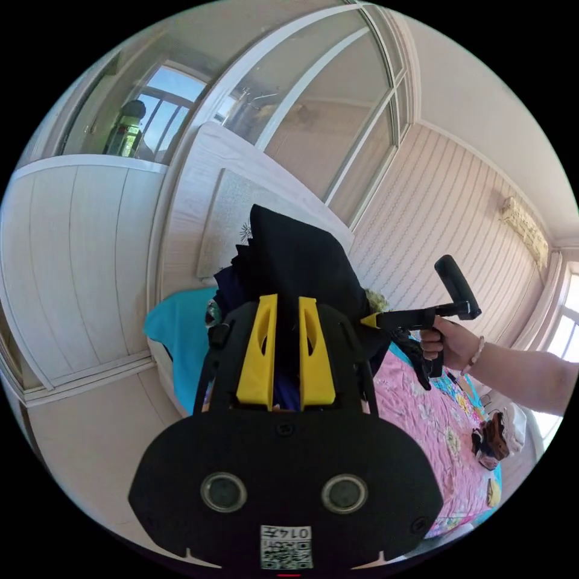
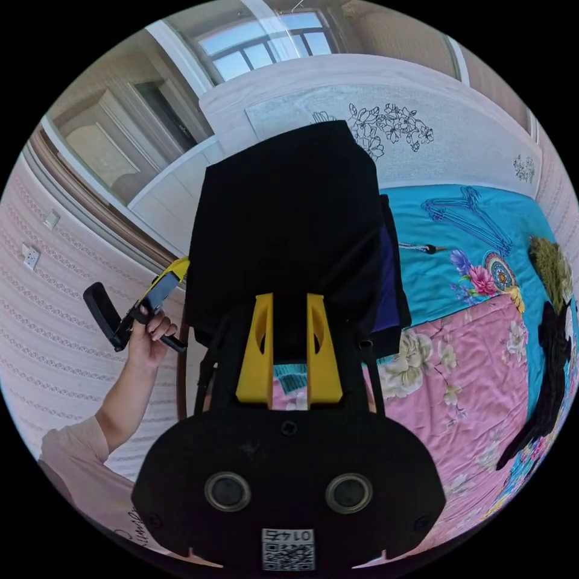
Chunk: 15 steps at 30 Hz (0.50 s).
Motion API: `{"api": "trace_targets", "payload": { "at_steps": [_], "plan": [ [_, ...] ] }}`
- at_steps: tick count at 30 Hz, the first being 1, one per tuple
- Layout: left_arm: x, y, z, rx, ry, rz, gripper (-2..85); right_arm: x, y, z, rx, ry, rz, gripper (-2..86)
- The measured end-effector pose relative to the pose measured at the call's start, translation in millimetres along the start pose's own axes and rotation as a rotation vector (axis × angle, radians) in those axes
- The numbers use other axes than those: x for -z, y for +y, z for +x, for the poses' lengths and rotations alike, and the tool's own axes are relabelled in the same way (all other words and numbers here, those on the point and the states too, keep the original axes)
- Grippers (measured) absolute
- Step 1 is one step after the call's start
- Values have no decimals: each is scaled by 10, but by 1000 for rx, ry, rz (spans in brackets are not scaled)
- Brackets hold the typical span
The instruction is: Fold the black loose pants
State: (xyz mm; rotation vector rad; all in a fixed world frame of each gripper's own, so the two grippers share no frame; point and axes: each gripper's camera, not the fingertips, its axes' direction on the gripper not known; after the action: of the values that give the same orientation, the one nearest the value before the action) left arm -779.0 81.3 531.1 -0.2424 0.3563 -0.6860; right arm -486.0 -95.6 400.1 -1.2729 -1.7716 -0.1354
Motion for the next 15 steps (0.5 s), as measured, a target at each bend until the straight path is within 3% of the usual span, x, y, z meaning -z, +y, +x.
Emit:
{"api": "trace_targets", "payload": {
  "at_steps": [6, 11, 15],
  "plan": [
    [1036, 822, 590, -172, 69, 53, 38, 1182, 1235, -293, 115, 29, 274, 83],
    [1592, 2025, 1481, -501, 123, 17, 0, 2079, 3734, -806, 177, 460, 502, 58],
    [1521, 2618, 2092, -633, 290, -71, 25, 2435, 5402, -1089, -78, 701, 523, 60]
  ]
}}
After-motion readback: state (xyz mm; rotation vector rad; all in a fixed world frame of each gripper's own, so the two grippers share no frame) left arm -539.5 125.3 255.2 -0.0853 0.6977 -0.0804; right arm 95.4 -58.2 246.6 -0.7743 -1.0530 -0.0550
